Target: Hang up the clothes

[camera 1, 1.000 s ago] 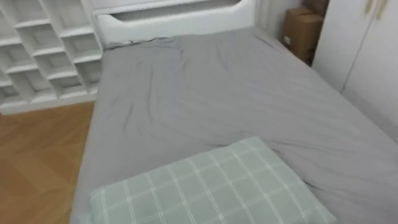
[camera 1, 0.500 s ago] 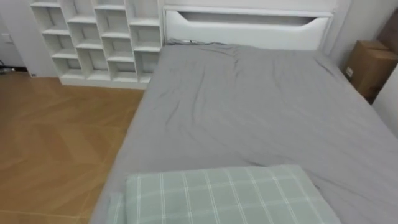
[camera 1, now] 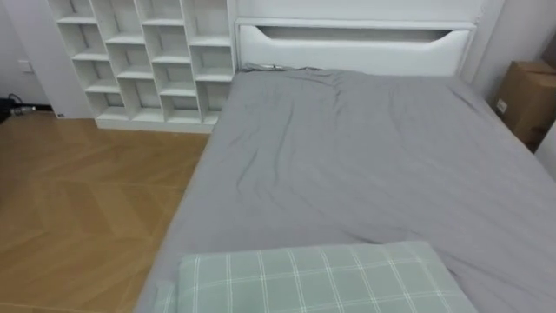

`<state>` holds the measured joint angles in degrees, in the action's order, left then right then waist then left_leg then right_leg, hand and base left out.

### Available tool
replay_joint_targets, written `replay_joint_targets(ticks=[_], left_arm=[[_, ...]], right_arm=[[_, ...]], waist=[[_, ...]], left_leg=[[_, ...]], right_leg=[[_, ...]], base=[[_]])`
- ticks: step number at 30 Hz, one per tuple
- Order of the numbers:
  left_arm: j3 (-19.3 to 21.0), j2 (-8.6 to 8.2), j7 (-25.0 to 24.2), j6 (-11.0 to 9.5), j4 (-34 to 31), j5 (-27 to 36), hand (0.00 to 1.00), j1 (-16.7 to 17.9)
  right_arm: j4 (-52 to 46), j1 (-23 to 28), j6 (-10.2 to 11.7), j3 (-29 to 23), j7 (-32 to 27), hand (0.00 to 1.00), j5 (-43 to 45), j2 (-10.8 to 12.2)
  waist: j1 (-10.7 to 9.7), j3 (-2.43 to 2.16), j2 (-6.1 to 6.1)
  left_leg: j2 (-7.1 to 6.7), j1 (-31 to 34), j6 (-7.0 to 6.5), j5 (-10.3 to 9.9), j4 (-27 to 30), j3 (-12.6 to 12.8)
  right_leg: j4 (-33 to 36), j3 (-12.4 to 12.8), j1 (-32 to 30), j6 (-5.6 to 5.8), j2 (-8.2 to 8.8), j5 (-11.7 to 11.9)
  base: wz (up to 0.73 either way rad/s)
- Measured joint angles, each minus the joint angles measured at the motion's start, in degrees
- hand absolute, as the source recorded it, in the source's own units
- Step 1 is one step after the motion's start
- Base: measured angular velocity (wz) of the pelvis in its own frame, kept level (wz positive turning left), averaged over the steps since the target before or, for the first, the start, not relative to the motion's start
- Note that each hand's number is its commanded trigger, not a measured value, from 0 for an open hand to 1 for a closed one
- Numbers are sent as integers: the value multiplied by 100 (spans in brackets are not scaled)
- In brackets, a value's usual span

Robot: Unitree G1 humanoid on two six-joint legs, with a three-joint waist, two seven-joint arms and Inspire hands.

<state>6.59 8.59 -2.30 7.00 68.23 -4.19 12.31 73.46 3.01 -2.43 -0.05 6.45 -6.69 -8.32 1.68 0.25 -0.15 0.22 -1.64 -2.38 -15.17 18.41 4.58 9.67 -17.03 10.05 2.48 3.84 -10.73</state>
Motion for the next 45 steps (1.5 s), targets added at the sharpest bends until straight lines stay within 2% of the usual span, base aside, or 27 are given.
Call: replay_joint_targets(ticks=[5,15,26,30,43,45], left_arm=[[-3,-146,36,3,36,1,0,122],[-2,-146,-67,11,36,-43,0,166],[-5,-157,-50,13,-185,-46,0,233],[-6,-153,-50,-6,-315,-14,0,131],[-128,-135,54,-82,-323,4,0,84],[-126,-135,49,-93,-324,2,0,100]], right_arm=[[-11,7,6,9,2,0,-8,9],[5,-7,36,320,374,0,-260,12],[201,61,1,282,686,0,-938,7],[206,68,7,298,690,0,-1120,11],[203,161,49,341,754,0,-1586,11],[203,161,39,343,777,0,-1605,6]], waist=[[1,8,14],[39,13,14],[2,27,2],[0,33,-14],[-10,31,-27],[4,30,-21]], left_leg=[[0,1,2,-3,4,-50],[4,1,1,-3,19,-133],[-52,-7,14,5,18,-253],[-63,-3,25,11,15,-342],[-63,0,31,16,-31,-322],[-58,2,35,19,-48,-285]], right_leg=[[-3,9,11,0,-3,0],[-1,5,35,0,3,0],[-111,-41,151,1,-21,-1],[-111,-14,174,1,-32,-1],[-111,43,134,1,-36,-1],[-109,132,103,0,-40,-1]], base=[[2],[2],[6],[10],[-1],[-8]])
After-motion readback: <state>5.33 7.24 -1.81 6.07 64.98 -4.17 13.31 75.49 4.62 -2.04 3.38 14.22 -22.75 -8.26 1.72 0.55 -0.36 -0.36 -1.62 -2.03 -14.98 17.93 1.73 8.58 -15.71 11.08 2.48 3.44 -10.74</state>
